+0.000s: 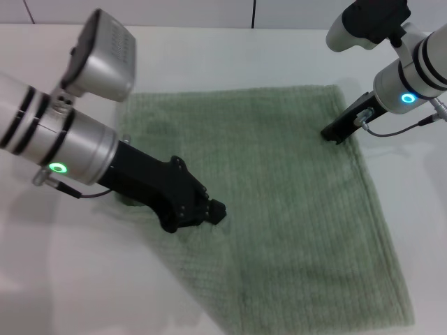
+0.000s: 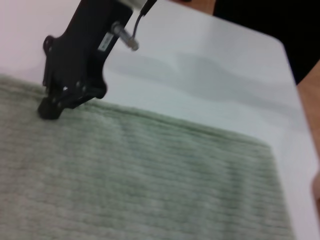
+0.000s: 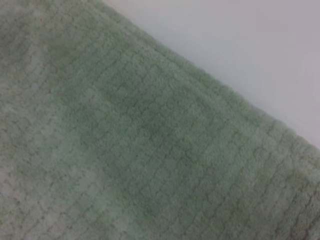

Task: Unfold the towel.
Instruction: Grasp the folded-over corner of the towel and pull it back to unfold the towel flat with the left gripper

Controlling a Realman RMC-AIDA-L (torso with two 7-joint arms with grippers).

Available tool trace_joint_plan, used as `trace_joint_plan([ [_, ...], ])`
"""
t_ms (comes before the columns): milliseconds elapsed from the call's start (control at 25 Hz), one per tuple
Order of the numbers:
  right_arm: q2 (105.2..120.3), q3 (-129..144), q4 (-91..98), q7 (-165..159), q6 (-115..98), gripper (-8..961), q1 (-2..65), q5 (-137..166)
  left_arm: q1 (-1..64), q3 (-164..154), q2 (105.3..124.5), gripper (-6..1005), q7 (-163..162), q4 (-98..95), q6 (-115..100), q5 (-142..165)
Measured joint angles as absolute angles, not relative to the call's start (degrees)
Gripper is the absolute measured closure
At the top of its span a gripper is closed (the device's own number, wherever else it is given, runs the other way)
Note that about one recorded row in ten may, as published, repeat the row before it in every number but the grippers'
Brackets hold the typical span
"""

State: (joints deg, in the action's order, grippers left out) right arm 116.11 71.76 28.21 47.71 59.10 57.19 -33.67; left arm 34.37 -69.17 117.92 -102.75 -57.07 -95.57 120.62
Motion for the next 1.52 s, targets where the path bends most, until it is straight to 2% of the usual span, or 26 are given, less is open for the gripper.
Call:
trace_joint_plan([
  [160, 116.16, 71.82, 28.21, 47.67, 59.2, 879, 57.29, -33.66, 34.37, -69.17, 117.92, 977, -102.75, -57.07, -95.57, 120.62],
  [280, 116.18, 71.88, 28.21, 47.6, 59.22, 878, 57.3, -33.66, 34.68, -63.51, 117.82, 977, -103.42, -59.25, -105.44, 120.77],
  [480, 116.21, 71.89, 28.21, 47.55, 59.24, 877, 57.3, -33.66, 34.77, -62.99, 117.65, 978, -105.58, -59.55, -108.83, 124.12],
  [1000, 116.37, 71.98, 28.22, 47.63, 59.1, 873, 57.3, -33.66, 34.89, -62.33, 116.56, 978, -108.45, -59.78, -110.35, 128.65],
  [1520, 116.47, 71.98, 28.15, 47.69, 58.99, 870, 57.38, -33.66, 33.89, -61.36, 116.88, 959, -110.16, -63.43, -115.17, 128.61],
])
